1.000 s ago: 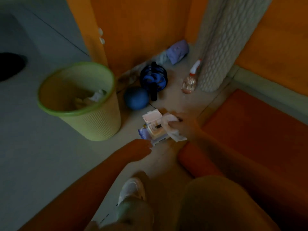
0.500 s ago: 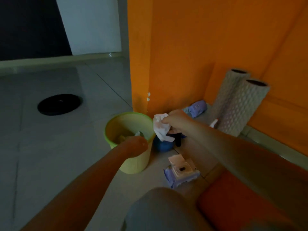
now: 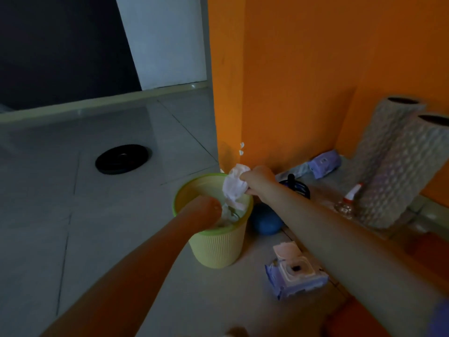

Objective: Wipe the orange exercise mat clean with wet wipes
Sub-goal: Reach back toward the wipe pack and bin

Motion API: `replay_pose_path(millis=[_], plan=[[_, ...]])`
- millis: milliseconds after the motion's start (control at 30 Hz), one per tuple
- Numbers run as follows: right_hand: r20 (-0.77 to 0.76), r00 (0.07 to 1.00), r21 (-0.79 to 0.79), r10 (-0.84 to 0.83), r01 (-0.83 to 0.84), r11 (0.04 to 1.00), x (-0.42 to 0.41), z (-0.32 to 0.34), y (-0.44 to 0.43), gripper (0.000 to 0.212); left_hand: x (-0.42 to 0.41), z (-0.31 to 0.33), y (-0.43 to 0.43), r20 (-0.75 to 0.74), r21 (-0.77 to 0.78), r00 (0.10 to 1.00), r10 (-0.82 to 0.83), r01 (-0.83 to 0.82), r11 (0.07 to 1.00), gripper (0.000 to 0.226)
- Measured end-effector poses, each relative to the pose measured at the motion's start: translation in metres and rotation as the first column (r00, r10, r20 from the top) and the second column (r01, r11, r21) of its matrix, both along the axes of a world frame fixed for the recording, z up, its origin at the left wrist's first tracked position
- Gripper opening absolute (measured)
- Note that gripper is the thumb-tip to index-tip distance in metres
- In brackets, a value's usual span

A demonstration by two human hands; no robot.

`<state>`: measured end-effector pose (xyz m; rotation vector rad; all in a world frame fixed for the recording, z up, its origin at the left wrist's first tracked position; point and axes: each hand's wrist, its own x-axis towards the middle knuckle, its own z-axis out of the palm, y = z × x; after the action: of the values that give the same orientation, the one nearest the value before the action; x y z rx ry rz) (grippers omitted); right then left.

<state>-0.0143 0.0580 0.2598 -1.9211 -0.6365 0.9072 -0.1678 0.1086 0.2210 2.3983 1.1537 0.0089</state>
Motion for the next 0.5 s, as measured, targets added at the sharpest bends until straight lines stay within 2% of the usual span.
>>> replay_pose_path(millis=[67, 100, 167, 233, 300, 367, 433, 500], plan=[[-0.031, 0.999, 0.04, -0.008, 0.009, 0.999, 0.0, -0.005, 0.017, 0.018, 0.007, 0.001, 0.003, -0.011, 0.074, 1.0, -0.007, 0.008, 0.997, 0.031], [-0.003, 1.0, 0.047, -0.011, 0.012, 0.999, 0.001, -0.012, 0.026, 0.018, 0.008, 0.0, 0.006, -0.009, 0.089, 1.0, -0.002, 0.003, 0.996, 0.03], [-0.037, 0.999, 0.015, 0.017, -0.016, 1.0, 0.007, -0.024, 0.042, 0.038, 0.012, -0.006, 0.011, -0.022, 0.119, 0.999, -0.043, 0.046, 0.992, 0.03], [-0.028, 0.995, -0.045, 0.094, -0.095, 0.994, 0.009, -0.033, 0.047, 0.04, 0.013, -0.013, 0.014, -0.056, 0.129, 0.997, -0.062, 0.069, 0.989, 0.03], [0.022, 0.997, -0.058, 0.08, -0.079, 0.995, 0.011, -0.036, 0.052, 0.037, 0.015, -0.017, 0.019, -0.069, 0.135, 0.994, -0.086, 0.094, 0.986, 0.028], [0.024, 0.999, -0.05, 0.036, -0.035, 0.998, 0.017, -0.037, 0.058, 0.023, 0.019, -0.018, 0.02, -0.046, 0.126, 0.992, -0.118, 0.123, 0.984, 0.029], [-0.046, 0.998, -0.059, 0.036, -0.039, 0.997, 0.025, -0.037, 0.062, 0.004, 0.028, -0.02, 0.02, -0.012, 0.115, 0.986, -0.165, 0.165, 0.98, 0.03], [-0.061, 0.996, -0.079, 0.058, -0.063, 0.995, 0.035, -0.038, 0.06, 0.017, 0.038, -0.021, 0.014, 0.022, 0.116, 0.974, -0.224, 0.22, 0.969, 0.028]])
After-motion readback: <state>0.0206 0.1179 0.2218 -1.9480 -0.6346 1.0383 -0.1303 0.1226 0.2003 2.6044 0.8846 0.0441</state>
